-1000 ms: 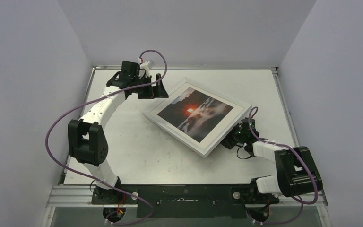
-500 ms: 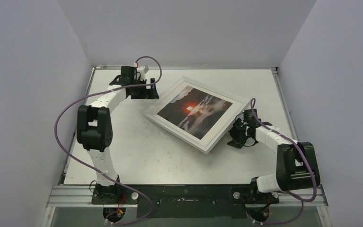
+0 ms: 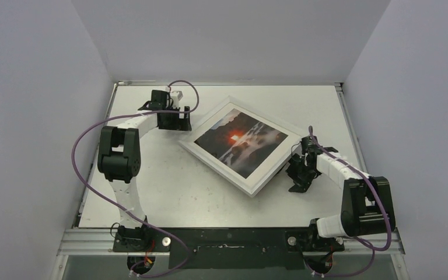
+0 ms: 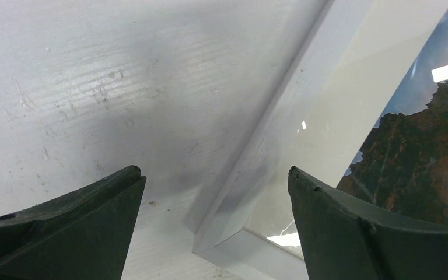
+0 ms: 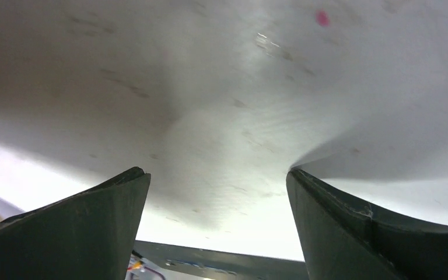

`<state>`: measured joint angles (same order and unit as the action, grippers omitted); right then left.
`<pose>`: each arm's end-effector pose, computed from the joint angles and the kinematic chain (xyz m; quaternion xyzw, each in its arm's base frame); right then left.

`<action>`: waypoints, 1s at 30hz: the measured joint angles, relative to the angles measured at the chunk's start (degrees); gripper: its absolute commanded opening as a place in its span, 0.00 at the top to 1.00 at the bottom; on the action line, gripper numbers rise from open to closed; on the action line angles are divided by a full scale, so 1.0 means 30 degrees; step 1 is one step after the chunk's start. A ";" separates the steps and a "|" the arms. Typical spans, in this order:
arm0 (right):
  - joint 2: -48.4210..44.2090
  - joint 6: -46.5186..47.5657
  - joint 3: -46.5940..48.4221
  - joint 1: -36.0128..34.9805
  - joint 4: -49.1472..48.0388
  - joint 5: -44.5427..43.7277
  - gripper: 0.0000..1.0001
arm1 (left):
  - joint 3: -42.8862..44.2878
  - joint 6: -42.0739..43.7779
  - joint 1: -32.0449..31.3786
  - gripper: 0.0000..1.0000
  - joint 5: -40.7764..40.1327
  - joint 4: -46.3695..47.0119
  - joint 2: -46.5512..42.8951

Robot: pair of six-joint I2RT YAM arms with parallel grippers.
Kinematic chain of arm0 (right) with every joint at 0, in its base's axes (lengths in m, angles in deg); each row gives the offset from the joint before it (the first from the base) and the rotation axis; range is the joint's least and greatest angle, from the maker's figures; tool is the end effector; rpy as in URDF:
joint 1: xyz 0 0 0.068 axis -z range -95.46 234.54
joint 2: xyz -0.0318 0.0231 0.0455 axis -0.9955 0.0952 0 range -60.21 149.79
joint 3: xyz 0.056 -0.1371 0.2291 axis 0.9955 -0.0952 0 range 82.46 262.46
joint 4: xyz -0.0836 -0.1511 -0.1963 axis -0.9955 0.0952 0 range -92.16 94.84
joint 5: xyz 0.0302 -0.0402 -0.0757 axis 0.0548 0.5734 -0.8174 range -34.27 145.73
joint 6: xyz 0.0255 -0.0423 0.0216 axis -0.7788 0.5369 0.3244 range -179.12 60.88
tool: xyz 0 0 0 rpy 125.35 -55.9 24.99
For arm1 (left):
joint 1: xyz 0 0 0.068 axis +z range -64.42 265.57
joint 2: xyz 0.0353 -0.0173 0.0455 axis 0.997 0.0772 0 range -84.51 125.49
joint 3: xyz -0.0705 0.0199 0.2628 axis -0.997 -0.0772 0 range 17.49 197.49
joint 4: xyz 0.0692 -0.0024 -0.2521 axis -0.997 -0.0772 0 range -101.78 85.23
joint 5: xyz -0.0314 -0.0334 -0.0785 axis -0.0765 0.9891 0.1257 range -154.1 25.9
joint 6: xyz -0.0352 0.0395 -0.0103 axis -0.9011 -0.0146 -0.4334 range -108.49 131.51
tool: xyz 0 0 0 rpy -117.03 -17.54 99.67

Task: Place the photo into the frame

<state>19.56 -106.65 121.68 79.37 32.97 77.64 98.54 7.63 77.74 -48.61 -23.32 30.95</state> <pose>0.2226 0.0334 0.1560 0.3298 0.9169 0.2233 0.0259 0.4294 -0.0687 0.1765 0.0752 0.9375 -0.1592 0.3001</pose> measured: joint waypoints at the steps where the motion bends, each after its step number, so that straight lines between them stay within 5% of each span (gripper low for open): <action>1: 0.0007 0.0219 0.0087 -0.0007 0.0510 -0.0255 0.09 | -0.0087 0.0044 0.0007 0.07 -0.0073 0.0007 0.0000; 14: 0.1647 0.1494 0.0131 0.0182 0.6586 -0.2892 0.10 | -0.0233 0.0240 0.0117 0.07 -0.0007 -0.0102 -0.0036; 24: 0.6717 0.2200 0.5676 -0.1056 1.0892 -0.7337 0.10 | -0.0321 0.0015 0.0306 0.06 0.0488 -0.0284 -0.0787; 30: 0.6892 0.2135 0.6331 -0.1902 1.0928 -0.8655 0.10 | -0.0342 0.0015 0.0525 0.03 0.0758 -0.0306 -0.0816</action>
<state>40.24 -100.25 140.67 73.66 65.76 51.67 97.52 7.68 79.31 -46.34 -24.24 28.50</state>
